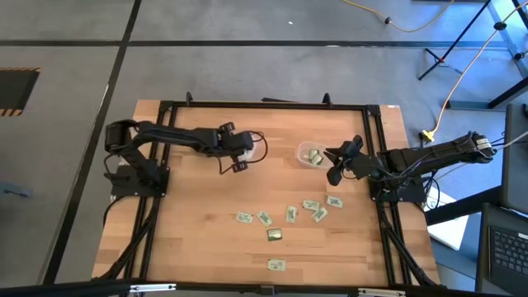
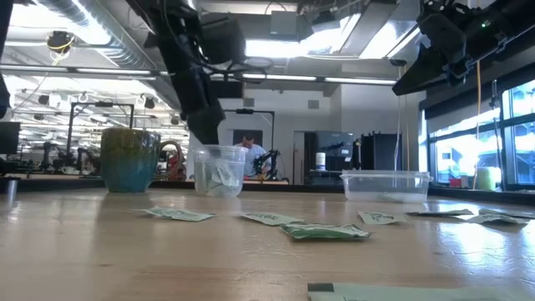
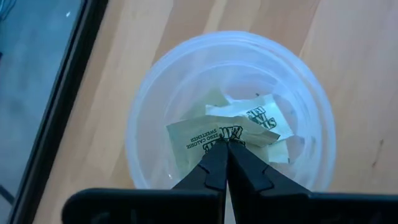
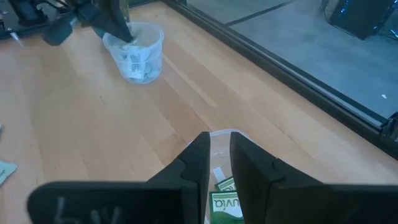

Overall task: Pick and place items into bin
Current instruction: Put the white stevia packet into the left transparent bin

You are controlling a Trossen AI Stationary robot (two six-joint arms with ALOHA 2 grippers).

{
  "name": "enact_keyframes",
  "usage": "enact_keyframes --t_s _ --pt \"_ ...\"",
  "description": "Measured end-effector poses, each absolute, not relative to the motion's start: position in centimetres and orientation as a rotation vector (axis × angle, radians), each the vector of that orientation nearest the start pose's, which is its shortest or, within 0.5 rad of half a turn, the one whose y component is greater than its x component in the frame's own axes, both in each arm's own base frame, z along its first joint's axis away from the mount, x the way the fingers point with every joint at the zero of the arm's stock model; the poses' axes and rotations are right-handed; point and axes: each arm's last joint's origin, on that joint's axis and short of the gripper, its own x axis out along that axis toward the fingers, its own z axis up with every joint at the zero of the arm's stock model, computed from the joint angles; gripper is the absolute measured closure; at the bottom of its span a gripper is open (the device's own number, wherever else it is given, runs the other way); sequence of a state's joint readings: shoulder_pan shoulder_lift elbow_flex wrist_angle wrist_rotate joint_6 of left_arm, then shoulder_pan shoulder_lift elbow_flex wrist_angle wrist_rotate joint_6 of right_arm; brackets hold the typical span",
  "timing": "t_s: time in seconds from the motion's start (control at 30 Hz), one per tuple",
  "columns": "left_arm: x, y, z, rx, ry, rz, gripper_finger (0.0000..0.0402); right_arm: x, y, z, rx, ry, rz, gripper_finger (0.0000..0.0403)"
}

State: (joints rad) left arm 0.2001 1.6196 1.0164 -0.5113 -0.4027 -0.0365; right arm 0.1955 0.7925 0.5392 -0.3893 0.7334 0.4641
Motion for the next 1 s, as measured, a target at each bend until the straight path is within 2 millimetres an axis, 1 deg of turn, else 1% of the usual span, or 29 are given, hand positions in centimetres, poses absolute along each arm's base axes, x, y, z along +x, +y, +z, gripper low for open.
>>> enact_keyframes --t_s 0.17,0.33,0.53,0.7,0.83,0.93,1.0 --pt "30.7 7.4 18.3 0.114 1.136 0.541 0.0391 15.9 1.2 23.5 0.149 0.446 -0.637 0.0336" --pt "30.6 7.4 18.5 0.130 1.136 0.563 0.0366 15.9 1.2 23.5 0.149 0.446 -0.637 0.0336" --pt "30.1 7.1 20.2 0.126 1.076 0.568 0.0338 15.9 1.2 23.5 0.150 0.445 -0.637 0.0336" --pt "29.4 6.1 22.7 0.127 0.980 0.541 0.0330 15.9 1.2 23.5 0.150 0.445 -0.637 0.0336" --pt "28.8 4.4 24.6 0.165 0.922 0.430 0.0331 15.9 1.2 23.5 0.150 0.445 -0.637 0.0336" --pt "28.6 2.6 25.3 0.184 0.894 0.237 0.0333 15.9 1.2 23.5 0.150 0.445 -0.637 0.0336" --pt "28.7 1.3 25.5 0.174 0.872 0.092 0.0333 15.9 1.2 23.5 0.150 0.445 -0.638 0.0336"
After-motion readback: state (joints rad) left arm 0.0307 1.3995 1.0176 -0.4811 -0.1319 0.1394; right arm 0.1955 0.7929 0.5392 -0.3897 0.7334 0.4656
